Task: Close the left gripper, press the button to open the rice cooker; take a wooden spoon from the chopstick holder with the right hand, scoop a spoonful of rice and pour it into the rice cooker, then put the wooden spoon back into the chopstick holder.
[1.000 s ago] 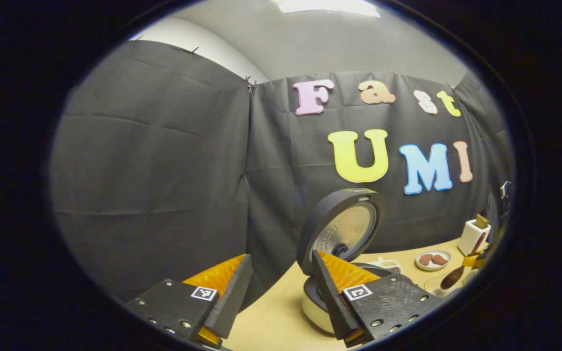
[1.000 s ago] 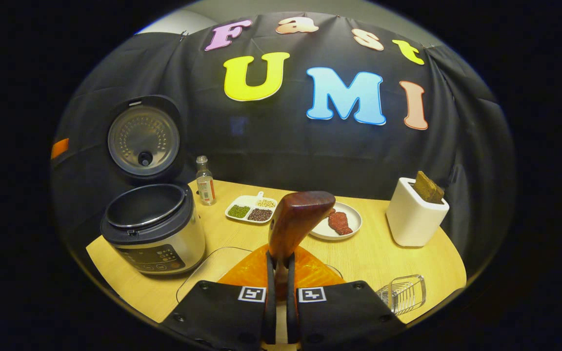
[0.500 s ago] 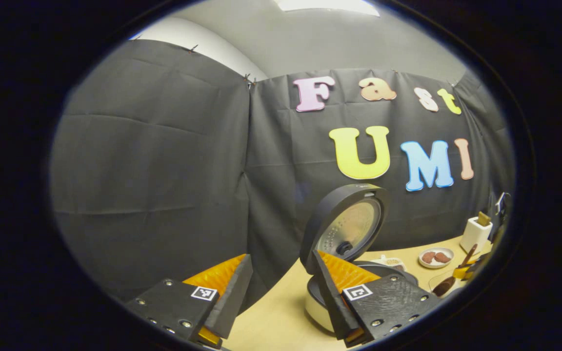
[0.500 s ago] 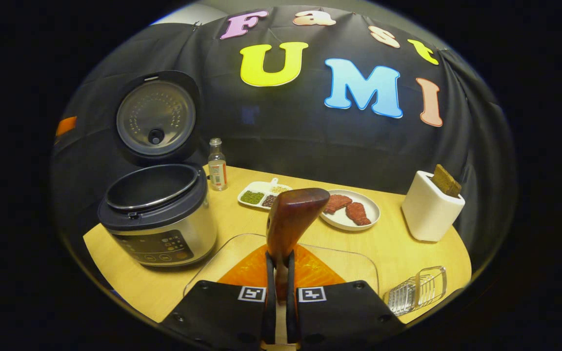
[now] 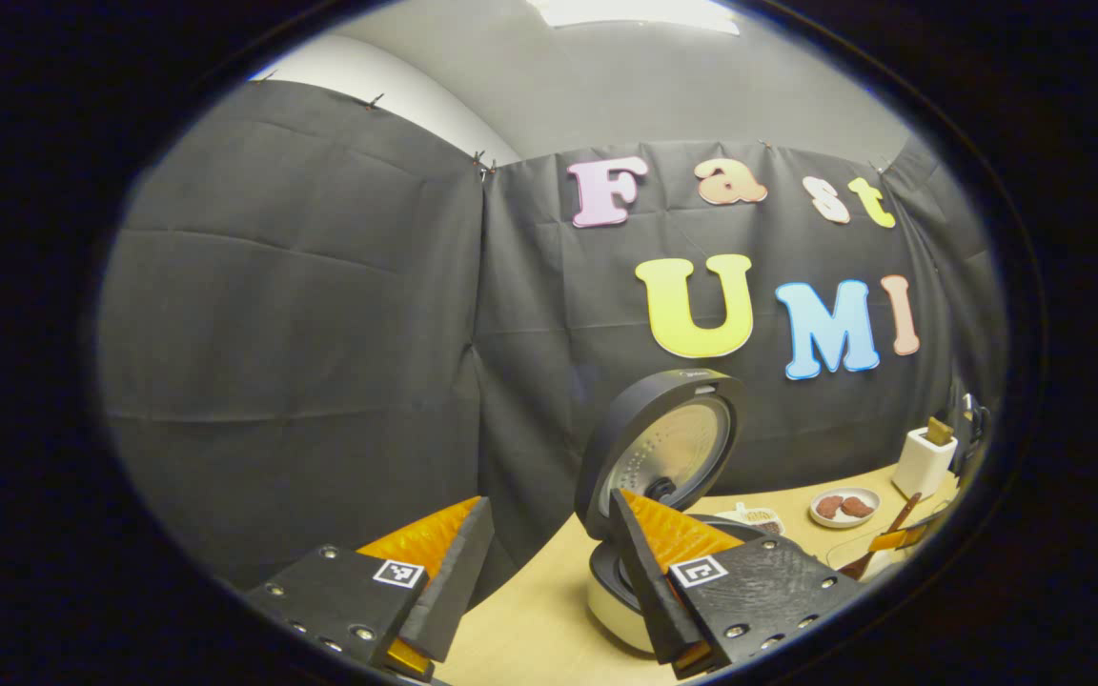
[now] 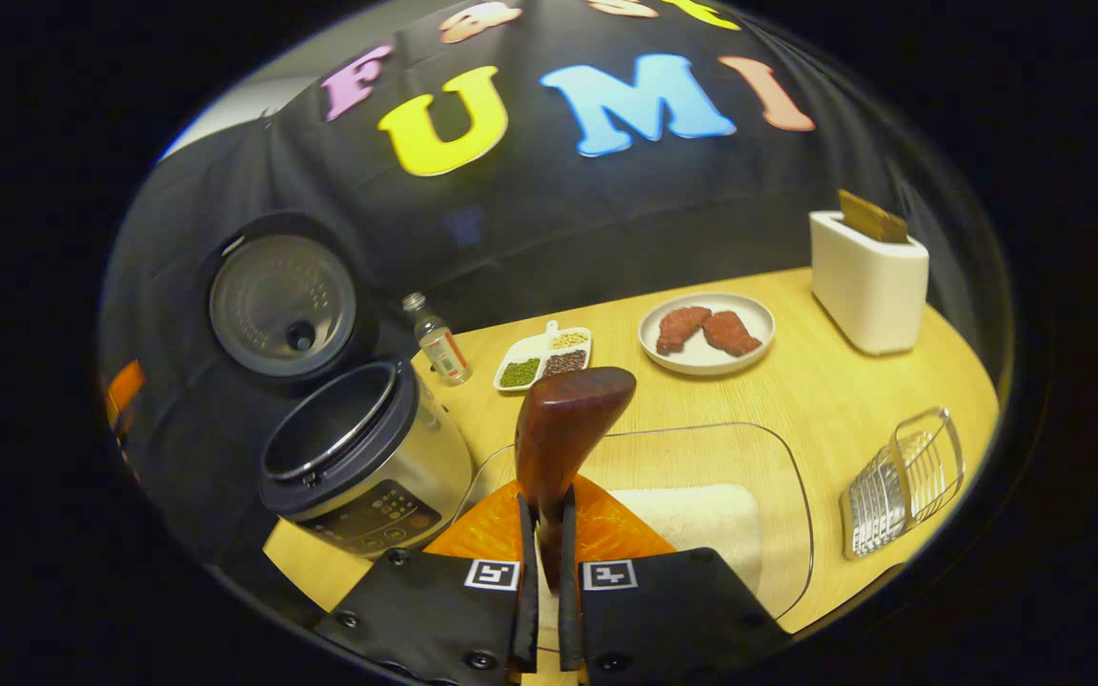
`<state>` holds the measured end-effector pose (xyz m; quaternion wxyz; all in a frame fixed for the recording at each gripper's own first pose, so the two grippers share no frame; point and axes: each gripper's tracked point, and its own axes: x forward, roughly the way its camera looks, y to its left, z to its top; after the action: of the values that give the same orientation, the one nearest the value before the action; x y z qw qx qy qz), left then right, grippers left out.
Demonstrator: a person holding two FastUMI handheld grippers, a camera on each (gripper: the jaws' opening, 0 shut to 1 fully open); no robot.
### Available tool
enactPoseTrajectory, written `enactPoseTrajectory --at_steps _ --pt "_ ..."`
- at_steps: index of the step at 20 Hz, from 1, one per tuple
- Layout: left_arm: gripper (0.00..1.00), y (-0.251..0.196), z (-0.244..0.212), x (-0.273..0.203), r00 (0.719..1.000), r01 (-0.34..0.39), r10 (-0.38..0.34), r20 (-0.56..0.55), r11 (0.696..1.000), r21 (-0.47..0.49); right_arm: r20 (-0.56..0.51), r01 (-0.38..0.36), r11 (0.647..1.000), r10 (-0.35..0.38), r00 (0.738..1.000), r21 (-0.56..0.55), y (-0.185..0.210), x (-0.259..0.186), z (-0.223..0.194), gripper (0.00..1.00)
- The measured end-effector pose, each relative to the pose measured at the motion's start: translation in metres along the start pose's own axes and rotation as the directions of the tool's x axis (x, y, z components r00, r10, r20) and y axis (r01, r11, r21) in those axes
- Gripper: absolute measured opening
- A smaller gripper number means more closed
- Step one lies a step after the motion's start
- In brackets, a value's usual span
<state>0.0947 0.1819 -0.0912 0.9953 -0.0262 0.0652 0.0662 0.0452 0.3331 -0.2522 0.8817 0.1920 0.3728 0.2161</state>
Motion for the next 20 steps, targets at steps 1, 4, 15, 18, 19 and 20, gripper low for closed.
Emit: enactPoseTrajectory --at_steps 1,4,15,18,19,20 --pt "0.77 0.0 0.001 -0.001 1.0 -0.005 0.005 0.004 1.0 0.0 -0.009 0.001 0.996 0.0 1.0 0.084 -0.008 -0.002 0.002 0.1" --pt "0.77 -0.001 0.005 -0.002 1.0 -0.017 0.017 0.016 1.0 -0.001 -0.006 0.001 0.966 0.001 1.0 0.258 -0.03 -0.01 0.009 0.1" --pt "0.77 -0.011 0.02 -0.024 0.999 -0.005 0.005 0.051 1.0 0.012 0.087 -0.121 0.844 0.088 0.992 0.522 -0.022 -0.043 0.055 0.1" --pt "0.77 -0.007 0.022 -0.028 0.999 -0.012 0.012 0.053 1.0 0.004 0.115 -0.174 0.809 0.132 0.985 0.562 -0.004 -0.046 0.072 0.1" --pt "0.77 -0.005 0.021 -0.029 0.998 -0.017 0.017 0.053 1.0 0.003 0.123 -0.188 0.802 0.143 0.982 0.567 0.004 -0.045 0.077 0.1" --pt "0.77 -0.001 0.021 -0.03 0.998 -0.022 0.022 0.053 1.0 0.003 0.131 -0.202 0.8 0.154 0.979 0.565 0.011 -0.044 0.083 0.1"
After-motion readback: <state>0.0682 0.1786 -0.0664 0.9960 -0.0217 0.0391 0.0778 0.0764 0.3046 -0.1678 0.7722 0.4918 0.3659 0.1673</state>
